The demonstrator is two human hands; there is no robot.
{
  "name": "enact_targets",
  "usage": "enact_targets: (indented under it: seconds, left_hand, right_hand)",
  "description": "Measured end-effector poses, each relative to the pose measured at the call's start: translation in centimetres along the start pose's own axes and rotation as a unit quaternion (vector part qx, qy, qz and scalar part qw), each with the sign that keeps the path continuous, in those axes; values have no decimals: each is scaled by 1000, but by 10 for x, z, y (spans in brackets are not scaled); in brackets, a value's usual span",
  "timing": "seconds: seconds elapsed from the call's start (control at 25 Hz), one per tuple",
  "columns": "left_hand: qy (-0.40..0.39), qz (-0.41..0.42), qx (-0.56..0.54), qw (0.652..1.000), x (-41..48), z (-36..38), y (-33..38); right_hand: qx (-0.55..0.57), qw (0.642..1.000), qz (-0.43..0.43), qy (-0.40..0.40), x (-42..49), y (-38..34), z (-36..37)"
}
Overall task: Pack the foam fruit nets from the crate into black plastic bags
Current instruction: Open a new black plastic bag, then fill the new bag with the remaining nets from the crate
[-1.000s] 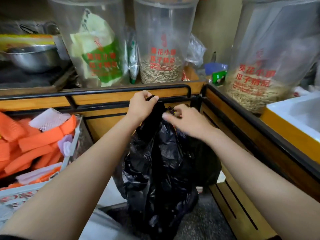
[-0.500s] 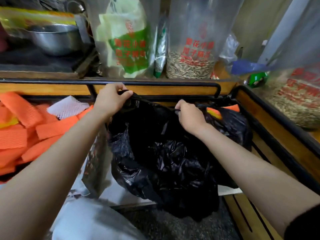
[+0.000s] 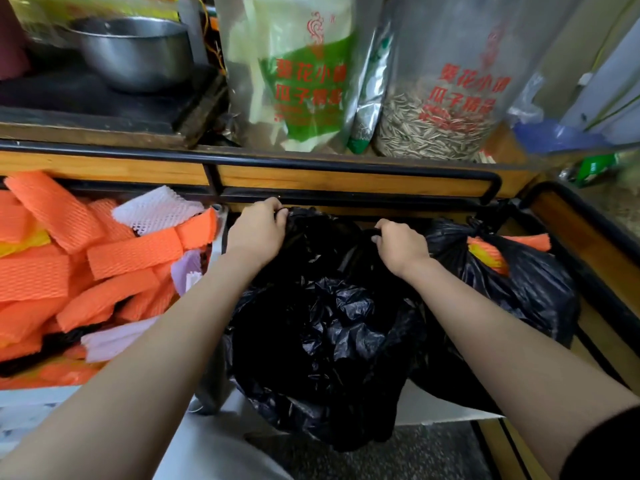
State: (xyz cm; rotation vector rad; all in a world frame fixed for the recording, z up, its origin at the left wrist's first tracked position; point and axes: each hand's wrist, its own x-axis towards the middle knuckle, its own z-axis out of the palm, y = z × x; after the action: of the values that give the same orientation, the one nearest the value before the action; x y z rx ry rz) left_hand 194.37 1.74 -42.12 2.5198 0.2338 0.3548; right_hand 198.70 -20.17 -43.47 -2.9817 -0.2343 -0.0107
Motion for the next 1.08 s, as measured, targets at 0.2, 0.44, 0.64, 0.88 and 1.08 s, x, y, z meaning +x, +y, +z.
enact_targets:
  seconds: [0.2,0.44,0.64,0.88,1.08]
  left_hand:
    - [10,48,-20,999,-5,-14,-3]
    - [60,93,-22,994,-37,-72,-78]
    - [106,-20,38,993,-61,-123,-195]
    - [11,-133,177,975,-83,-153,-304]
    - [8,-147,164,975,-74,-148,-321]
  right_hand:
    - [106,994,18,2,-5,-20,-10]
    - [206,931,-238,187,-59,-149,-22]
    - [197,912,-357,50,-53,-271,16]
    - [103,908,-401,-62,-18,-376,90]
    - [79,926,-356,-102,1,-413,127]
